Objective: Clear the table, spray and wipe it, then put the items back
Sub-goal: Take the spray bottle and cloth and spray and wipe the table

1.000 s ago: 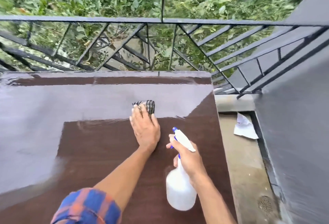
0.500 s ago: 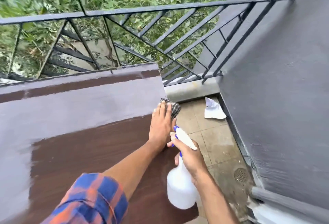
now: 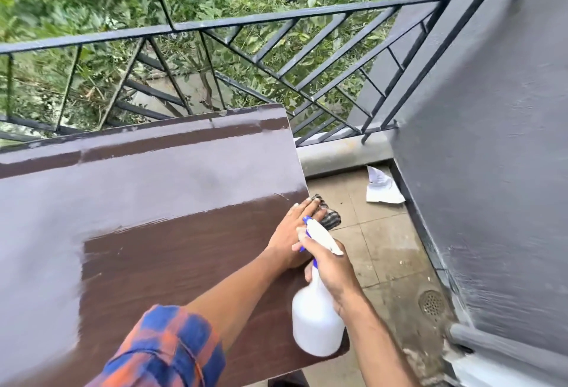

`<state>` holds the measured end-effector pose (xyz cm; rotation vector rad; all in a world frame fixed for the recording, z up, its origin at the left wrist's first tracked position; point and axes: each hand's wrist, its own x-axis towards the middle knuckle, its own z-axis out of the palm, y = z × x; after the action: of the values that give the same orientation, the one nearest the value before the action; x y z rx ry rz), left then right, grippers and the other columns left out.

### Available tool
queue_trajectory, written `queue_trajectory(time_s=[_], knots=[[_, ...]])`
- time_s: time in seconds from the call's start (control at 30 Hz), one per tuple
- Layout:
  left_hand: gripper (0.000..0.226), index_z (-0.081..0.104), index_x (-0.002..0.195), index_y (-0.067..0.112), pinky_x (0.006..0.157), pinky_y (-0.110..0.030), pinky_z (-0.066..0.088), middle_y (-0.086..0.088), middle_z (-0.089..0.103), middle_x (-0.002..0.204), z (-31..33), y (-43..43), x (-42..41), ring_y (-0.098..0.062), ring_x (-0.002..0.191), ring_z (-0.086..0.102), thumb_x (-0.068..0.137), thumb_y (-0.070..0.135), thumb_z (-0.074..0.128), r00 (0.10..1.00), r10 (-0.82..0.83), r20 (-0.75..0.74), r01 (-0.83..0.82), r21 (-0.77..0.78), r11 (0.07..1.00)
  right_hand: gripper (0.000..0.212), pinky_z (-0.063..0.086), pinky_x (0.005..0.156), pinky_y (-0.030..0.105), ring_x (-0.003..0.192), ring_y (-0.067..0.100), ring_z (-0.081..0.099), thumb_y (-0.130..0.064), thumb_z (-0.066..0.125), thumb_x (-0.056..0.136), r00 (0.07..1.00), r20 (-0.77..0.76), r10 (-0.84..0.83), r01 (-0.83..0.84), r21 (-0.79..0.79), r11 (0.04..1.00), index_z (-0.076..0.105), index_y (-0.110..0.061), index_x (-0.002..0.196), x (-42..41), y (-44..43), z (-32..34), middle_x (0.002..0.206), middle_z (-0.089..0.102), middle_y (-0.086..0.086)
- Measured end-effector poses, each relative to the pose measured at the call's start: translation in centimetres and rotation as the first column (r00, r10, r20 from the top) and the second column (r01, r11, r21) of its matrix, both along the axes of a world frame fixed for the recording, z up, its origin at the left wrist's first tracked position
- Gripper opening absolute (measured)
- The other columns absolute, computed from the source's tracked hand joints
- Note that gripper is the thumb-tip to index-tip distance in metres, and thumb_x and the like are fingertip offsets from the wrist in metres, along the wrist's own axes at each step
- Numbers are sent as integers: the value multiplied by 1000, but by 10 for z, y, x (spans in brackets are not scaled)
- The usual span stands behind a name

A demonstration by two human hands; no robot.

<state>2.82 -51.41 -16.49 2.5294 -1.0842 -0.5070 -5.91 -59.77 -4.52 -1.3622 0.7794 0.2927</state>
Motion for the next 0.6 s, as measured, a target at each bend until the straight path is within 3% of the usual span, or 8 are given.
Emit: queue_trajectory(time_s=[0.13,0.23,0.3,0.47,0.6], knots=[[61,41,151,15,121,-51,20,-10,31,161,-8,9,10,-32,150,23,98,43,26,999,29,-28,-30,-26,999,13,39,50,25,40,19,42,-29,69,95,999,1,35,-35,20,999,79,-20,96,-5,23,7,96,77,6],[51,39,152,16,122,-49,18,-9,30,161,-7,23,15,-32,150,24,102,27,46,991,133,-3,-133,-50,990,13,38,48,25,41,19,42,-29,70,95,999,1,38,-38,15,999,79,-19,96,-8,41,8,89,75,3],[53,34,154,15,122,-45,13,-10,26,163,-4,45,18,-32,151,20,103,24,47,970,244,22,-243,-42,969,11,39,46,24,41,17,43,-25,69,96,999,19,41,-41,21,999,78,-19,98,-9,53,10,89,74,6],[52,48,145,6,115,-51,31,-20,44,151,-7,144,16,-39,141,39,97,26,41,815,566,127,-546,-163,822,8,38,46,25,40,19,41,-24,69,96,997,26,79,-79,15,997,76,-23,98,-10,86,14,90,72,6],[53,47,144,6,115,-53,31,-22,44,150,-10,240,10,-41,139,40,96,27,42,648,743,166,-732,-134,668,9,38,49,27,40,20,42,-29,70,95,987,32,158,-158,11,987,78,-30,89,-10,130,19,91,73,4]])
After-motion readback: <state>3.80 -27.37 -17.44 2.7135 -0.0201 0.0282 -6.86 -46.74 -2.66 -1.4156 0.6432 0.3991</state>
